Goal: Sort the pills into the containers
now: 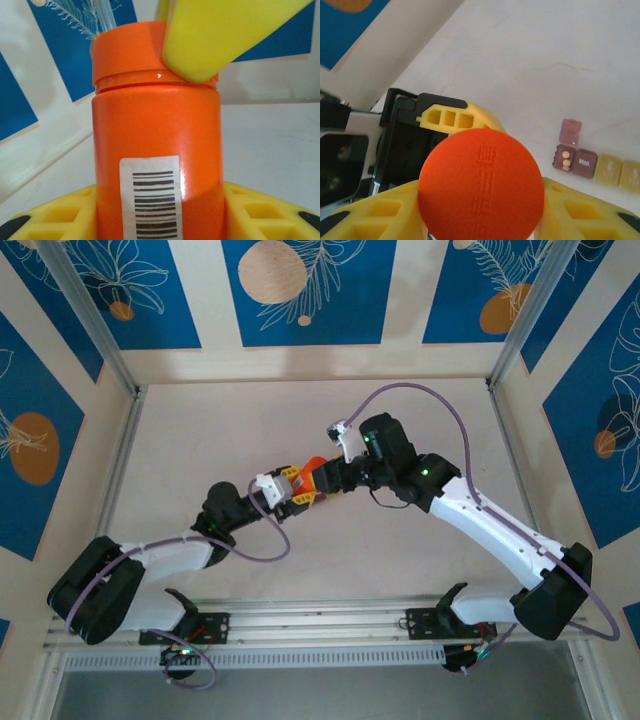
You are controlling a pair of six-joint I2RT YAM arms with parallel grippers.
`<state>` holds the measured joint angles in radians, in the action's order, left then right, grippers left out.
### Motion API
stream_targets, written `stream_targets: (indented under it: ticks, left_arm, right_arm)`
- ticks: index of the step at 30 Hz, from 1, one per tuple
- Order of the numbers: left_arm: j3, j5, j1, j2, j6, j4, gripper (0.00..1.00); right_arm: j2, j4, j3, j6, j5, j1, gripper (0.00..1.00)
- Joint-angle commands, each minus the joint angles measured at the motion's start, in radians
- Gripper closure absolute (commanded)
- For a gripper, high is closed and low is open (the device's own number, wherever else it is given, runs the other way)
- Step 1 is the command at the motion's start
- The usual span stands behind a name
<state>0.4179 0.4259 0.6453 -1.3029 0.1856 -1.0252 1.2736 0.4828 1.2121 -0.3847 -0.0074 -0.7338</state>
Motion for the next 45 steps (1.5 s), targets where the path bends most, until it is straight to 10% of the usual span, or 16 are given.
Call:
stream_targets:
  ticks: [1,18,31,45]
  left_arm:
    - [0.049,0.043,0.029,0.016,0.075,-0.198,1.00]
    - [0.007,0.004,0.034,0.011,0.068,-0.213,1.00]
    - [0.042,0.181,0.033,-0.008,-0.017,-0.225,1.00]
    - [0.048,0.266,0.031,-0.029,-0.090,-0.278,1.00]
  right_arm:
    - [0.012,-0.029,-0.019,-0.281,0.272,-0.037,0.73]
    - [-0.082,-0.024,0.048,-0.178,0.242,-0.050,0.35]
    - [-0.134,-0.001,0.048,0.696,-0.278,0.014,0.31]
    - [-0.113,-0.052,-0.031,0.898,-0.580,0.119,0.31]
